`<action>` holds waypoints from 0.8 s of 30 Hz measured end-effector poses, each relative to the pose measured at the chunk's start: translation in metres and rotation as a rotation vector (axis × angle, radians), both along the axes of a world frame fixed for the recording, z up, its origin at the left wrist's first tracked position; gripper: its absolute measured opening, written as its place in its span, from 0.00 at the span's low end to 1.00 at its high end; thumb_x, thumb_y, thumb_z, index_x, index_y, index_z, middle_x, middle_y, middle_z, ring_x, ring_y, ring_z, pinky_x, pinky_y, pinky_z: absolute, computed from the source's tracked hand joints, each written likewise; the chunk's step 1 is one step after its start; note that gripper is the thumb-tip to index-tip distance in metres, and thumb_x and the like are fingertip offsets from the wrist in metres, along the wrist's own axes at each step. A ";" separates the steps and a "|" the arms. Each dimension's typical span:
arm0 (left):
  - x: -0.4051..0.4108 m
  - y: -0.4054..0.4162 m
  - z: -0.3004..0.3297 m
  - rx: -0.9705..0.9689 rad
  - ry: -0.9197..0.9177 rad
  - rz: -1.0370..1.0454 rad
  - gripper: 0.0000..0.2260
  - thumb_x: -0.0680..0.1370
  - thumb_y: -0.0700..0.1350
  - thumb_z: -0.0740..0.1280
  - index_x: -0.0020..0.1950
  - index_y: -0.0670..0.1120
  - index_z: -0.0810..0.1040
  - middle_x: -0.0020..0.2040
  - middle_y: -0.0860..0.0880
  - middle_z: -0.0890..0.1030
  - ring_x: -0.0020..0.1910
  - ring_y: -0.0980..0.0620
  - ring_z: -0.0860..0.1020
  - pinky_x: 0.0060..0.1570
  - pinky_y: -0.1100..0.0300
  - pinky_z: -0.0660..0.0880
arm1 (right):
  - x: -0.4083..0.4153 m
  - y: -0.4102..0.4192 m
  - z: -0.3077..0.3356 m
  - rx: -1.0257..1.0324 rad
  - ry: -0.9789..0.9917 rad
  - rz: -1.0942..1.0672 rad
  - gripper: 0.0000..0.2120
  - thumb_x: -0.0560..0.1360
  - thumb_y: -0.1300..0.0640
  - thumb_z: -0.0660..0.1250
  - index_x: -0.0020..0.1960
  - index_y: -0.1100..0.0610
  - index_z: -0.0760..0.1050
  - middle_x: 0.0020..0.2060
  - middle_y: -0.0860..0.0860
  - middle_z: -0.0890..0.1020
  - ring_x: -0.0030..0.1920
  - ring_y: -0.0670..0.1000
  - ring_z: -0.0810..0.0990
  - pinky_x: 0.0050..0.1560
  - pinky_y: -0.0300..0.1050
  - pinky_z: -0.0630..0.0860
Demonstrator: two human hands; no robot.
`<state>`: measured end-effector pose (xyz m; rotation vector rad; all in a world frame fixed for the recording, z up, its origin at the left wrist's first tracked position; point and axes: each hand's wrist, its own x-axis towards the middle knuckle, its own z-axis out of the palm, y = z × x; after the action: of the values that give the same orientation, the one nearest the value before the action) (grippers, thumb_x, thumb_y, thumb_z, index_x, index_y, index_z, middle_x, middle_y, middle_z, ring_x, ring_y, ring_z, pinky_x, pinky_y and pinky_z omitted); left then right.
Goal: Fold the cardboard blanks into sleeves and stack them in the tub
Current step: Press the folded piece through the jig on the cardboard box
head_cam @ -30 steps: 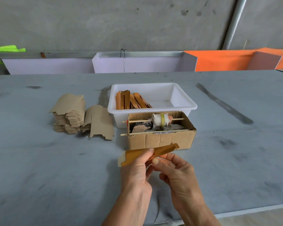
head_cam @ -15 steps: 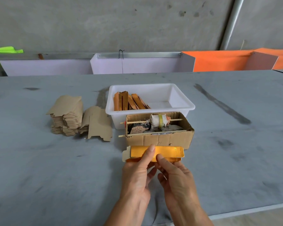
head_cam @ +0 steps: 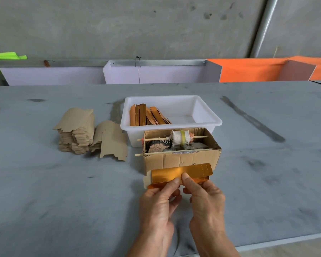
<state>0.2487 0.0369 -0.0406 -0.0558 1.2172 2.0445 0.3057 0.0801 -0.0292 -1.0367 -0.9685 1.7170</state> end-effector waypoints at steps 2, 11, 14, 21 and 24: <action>0.000 0.000 0.001 -0.004 -0.035 0.016 0.04 0.70 0.33 0.71 0.38 0.41 0.79 0.29 0.46 0.80 0.31 0.50 0.76 0.37 0.57 0.74 | -0.001 0.002 0.000 -0.009 -0.014 -0.008 0.08 0.71 0.63 0.72 0.33 0.60 0.77 0.23 0.49 0.77 0.24 0.43 0.74 0.26 0.31 0.70; -0.011 -0.005 0.000 0.017 -0.115 0.002 0.04 0.75 0.40 0.67 0.42 0.39 0.76 0.29 0.43 0.81 0.28 0.50 0.77 0.25 0.62 0.77 | -0.001 0.015 0.003 -0.133 -0.045 0.129 0.12 0.78 0.53 0.64 0.37 0.55 0.77 0.29 0.52 0.82 0.35 0.48 0.80 0.41 0.45 0.70; -0.017 -0.008 0.001 0.013 -0.122 -0.010 0.03 0.73 0.36 0.68 0.42 0.39 0.76 0.29 0.43 0.81 0.25 0.50 0.78 0.24 0.62 0.77 | 0.000 0.018 0.006 -0.222 0.025 0.192 0.08 0.78 0.57 0.63 0.41 0.56 0.75 0.30 0.52 0.81 0.38 0.51 0.80 0.40 0.44 0.69; -0.042 -0.024 0.014 -0.070 0.186 0.050 0.09 0.62 0.35 0.74 0.40 0.42 0.79 0.33 0.45 0.81 0.30 0.51 0.77 0.25 0.64 0.75 | -0.001 0.023 0.028 -0.038 -0.179 0.214 0.08 0.78 0.56 0.64 0.40 0.56 0.75 0.28 0.51 0.80 0.42 0.53 0.80 0.44 0.47 0.72; -0.049 -0.028 0.027 -0.160 0.401 0.019 0.07 0.64 0.35 0.75 0.39 0.42 0.81 0.30 0.47 0.82 0.27 0.52 0.77 0.25 0.63 0.73 | -0.010 0.031 0.047 0.057 -0.220 0.262 0.10 0.78 0.56 0.64 0.38 0.57 0.77 0.25 0.48 0.81 0.40 0.51 0.80 0.44 0.47 0.72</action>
<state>0.1995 0.0089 -0.0136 0.2804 1.6283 2.0301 0.2956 0.1108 0.0180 -1.1169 -1.3353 1.7982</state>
